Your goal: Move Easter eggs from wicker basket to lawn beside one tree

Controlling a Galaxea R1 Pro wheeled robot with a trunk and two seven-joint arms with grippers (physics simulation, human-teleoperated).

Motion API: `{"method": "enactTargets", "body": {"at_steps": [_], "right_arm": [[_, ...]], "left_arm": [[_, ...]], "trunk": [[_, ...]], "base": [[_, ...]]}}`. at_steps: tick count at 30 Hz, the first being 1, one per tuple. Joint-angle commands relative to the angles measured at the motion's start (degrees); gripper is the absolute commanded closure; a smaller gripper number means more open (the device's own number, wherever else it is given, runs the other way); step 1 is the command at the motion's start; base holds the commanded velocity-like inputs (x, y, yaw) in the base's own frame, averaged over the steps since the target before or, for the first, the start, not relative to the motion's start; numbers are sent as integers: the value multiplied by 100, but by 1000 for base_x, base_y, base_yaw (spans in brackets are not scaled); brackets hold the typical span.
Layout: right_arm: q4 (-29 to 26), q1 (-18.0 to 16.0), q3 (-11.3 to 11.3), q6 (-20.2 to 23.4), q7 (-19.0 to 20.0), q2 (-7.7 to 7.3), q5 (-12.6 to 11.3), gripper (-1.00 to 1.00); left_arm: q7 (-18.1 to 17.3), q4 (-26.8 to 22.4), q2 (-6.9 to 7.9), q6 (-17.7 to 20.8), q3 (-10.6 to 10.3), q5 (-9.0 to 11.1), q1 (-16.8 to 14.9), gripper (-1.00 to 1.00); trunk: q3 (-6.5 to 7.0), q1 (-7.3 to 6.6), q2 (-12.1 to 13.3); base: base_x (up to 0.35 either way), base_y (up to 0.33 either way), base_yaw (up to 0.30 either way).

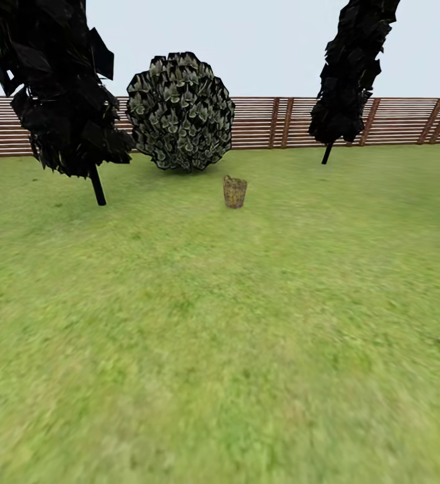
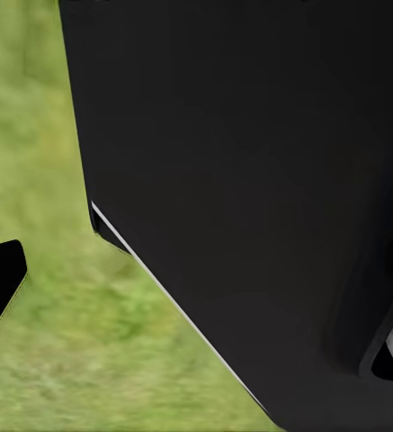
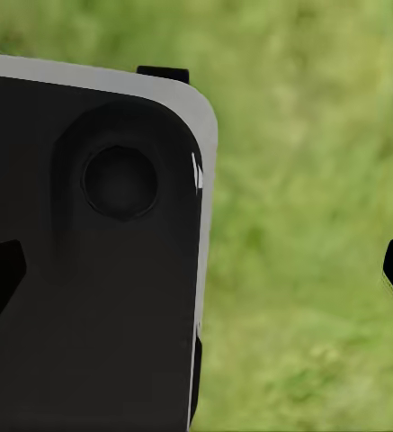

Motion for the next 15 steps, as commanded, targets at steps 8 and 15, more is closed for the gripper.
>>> {"method": "enactTargets", "body": {"at_steps": [8,15], "right_arm": [[5,-3,8,-17,-2,-1,24,-100],[5,-3,7,-17,0,-1,24,-100]], "left_arm": [[4,-9,-1,-8,2,6,3,-100],[4,-9,-1,-8,2,6,3,-100]], "trunk": [[-3,3,-1],[-3,3,-1]], "base": [[334,0,0],[334,0,0]]}}
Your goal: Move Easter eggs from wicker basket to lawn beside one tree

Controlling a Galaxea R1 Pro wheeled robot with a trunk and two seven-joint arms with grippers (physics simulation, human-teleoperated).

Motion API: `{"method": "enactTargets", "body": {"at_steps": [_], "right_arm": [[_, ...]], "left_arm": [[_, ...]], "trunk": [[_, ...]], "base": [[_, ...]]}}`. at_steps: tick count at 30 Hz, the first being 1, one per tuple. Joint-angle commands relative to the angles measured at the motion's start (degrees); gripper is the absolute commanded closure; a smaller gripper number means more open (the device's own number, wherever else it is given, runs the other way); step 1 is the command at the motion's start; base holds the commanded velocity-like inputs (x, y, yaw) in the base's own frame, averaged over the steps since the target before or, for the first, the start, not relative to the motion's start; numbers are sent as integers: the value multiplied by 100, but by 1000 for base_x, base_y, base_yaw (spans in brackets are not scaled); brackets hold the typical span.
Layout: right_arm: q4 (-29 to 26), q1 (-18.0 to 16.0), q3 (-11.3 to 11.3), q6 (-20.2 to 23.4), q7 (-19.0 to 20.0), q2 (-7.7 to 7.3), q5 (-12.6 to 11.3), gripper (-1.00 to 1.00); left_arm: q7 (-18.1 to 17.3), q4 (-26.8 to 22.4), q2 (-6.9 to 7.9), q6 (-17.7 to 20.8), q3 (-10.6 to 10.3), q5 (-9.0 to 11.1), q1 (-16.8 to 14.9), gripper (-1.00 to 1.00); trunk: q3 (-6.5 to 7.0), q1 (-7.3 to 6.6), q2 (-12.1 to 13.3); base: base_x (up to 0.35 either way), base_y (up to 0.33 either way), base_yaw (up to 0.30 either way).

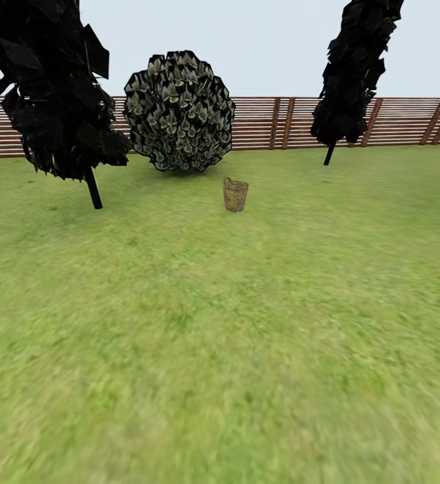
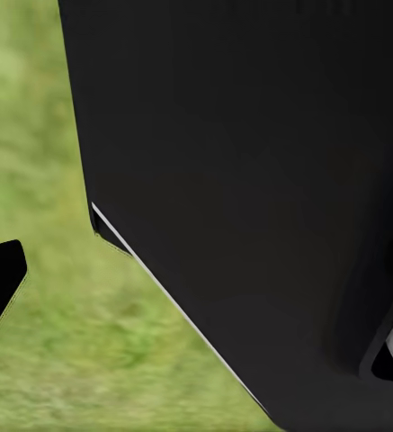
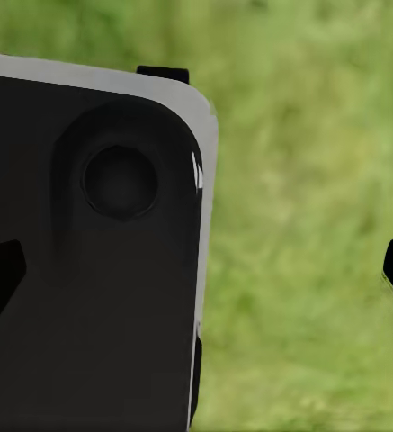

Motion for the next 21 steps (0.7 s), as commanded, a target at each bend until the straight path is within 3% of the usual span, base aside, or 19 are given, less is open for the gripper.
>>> {"method": "enactTargets", "body": {"at_steps": [1,21], "right_arm": [[5,-3,7,-17,-3,-1,24,-100],[5,-3,3,-17,-2,-1,24,-100]], "left_arm": [[4,-9,-1,-8,2,6,3,-100],[4,-9,-1,-8,2,4,2,-100]], "trunk": [[-3,3,-1],[-3,3,-1]], "base": [[334,0,0],[334,0,0]]}}
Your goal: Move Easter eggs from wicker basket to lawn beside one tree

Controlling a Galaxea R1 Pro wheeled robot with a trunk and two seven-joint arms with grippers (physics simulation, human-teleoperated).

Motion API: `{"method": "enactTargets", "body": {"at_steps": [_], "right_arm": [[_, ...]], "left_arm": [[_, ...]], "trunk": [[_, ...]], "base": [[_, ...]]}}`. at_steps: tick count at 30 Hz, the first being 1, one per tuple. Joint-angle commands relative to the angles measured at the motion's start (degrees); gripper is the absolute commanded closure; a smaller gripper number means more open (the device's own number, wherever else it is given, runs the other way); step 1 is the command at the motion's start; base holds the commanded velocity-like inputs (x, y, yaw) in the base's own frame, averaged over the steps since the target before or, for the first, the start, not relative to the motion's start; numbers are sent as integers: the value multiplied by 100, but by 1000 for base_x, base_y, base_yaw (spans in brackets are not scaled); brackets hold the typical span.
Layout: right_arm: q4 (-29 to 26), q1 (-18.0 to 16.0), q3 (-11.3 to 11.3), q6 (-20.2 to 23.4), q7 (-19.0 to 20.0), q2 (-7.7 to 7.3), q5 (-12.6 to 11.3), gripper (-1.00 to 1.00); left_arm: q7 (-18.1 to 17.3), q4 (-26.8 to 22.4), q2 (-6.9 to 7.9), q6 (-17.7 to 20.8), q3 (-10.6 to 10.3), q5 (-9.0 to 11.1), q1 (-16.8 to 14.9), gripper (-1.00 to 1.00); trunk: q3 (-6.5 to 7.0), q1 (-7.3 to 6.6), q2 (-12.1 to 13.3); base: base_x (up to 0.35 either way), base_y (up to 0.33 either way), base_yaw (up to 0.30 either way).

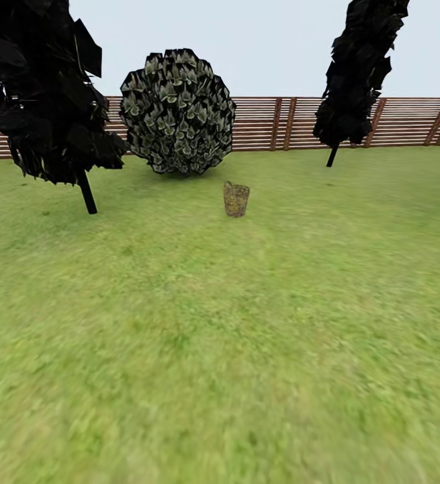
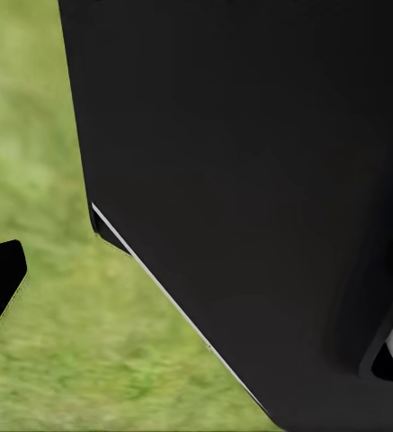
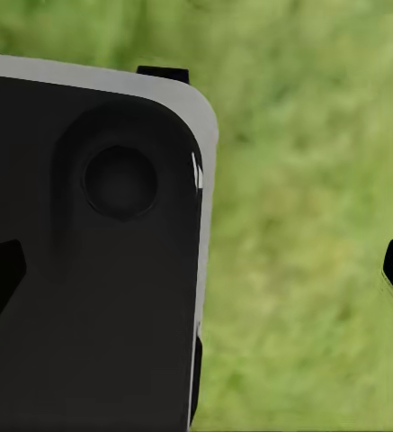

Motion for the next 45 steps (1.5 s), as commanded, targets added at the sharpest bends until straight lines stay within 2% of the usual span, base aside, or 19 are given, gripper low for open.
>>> {"method": "enactTargets", "body": {"at_steps": [1,45], "right_arm": [[5,-3,7,-17,-1,-1,24,-100],[5,-3,3,36,2,-2,16,-100]], "left_arm": [[4,-9,-1,-8,2,5,3,-100],[5,-9,-1,-8,3,7,5,-100]], "trunk": [[-3,3,-1],[-3,3,-1]], "base": [[334,0,0],[334,0,0]]}}
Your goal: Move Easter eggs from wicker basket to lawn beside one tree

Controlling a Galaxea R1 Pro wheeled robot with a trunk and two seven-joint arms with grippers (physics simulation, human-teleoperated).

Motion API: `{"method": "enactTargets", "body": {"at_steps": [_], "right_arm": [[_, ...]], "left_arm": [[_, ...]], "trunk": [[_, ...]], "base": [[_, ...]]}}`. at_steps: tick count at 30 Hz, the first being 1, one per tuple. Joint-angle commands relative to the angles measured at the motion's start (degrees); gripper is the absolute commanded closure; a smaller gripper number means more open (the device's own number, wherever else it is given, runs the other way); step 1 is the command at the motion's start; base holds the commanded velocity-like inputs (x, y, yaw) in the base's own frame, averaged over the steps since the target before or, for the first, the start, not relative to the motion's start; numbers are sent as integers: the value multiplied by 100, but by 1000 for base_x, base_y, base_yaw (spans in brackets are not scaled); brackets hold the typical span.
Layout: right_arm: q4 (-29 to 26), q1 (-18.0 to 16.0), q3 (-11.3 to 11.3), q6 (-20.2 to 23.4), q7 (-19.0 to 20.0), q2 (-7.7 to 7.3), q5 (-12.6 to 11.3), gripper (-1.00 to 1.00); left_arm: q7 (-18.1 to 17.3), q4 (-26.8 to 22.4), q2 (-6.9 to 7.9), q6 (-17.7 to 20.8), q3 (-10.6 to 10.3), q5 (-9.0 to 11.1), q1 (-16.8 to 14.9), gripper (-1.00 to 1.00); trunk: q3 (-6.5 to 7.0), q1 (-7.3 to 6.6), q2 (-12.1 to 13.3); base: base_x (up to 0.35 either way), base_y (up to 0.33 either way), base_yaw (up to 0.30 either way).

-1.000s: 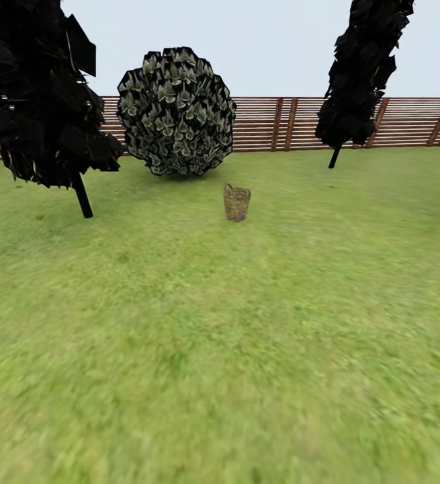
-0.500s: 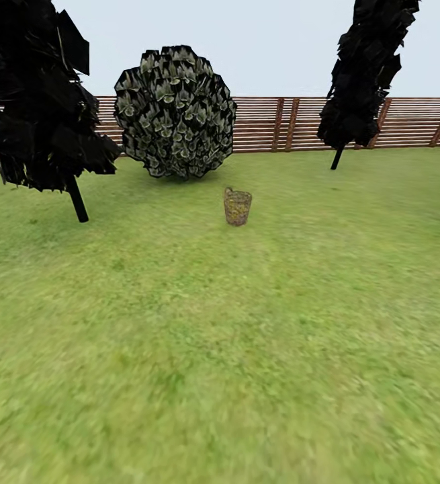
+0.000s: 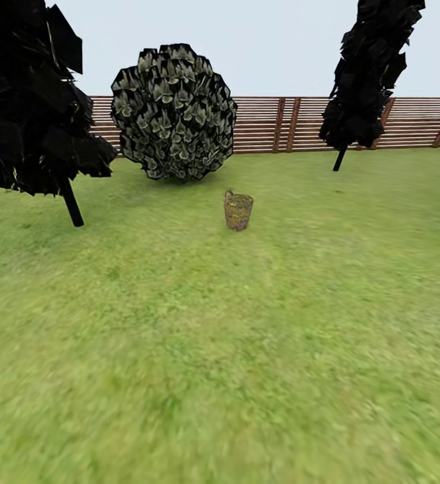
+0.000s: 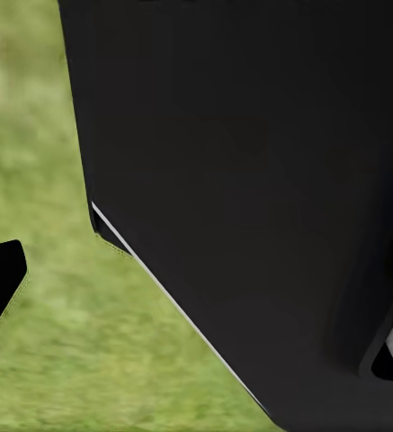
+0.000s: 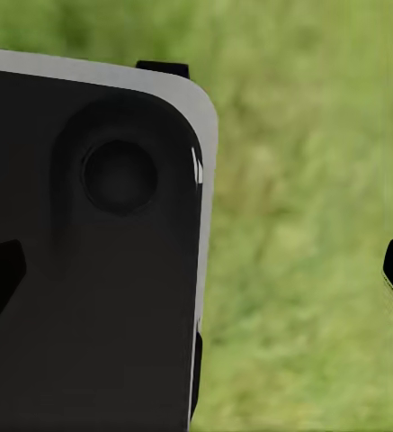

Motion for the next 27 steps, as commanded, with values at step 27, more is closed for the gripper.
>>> {"method": "enactTargets", "body": {"at_steps": [27], "right_arm": [[5,-10,6,-11,-1,-3,19,-100]], "left_arm": [[5,-9,-1,-8,3,6,-2,-100]], "trunk": [[-3,3,-1]], "base": [[334,0,0]]}}
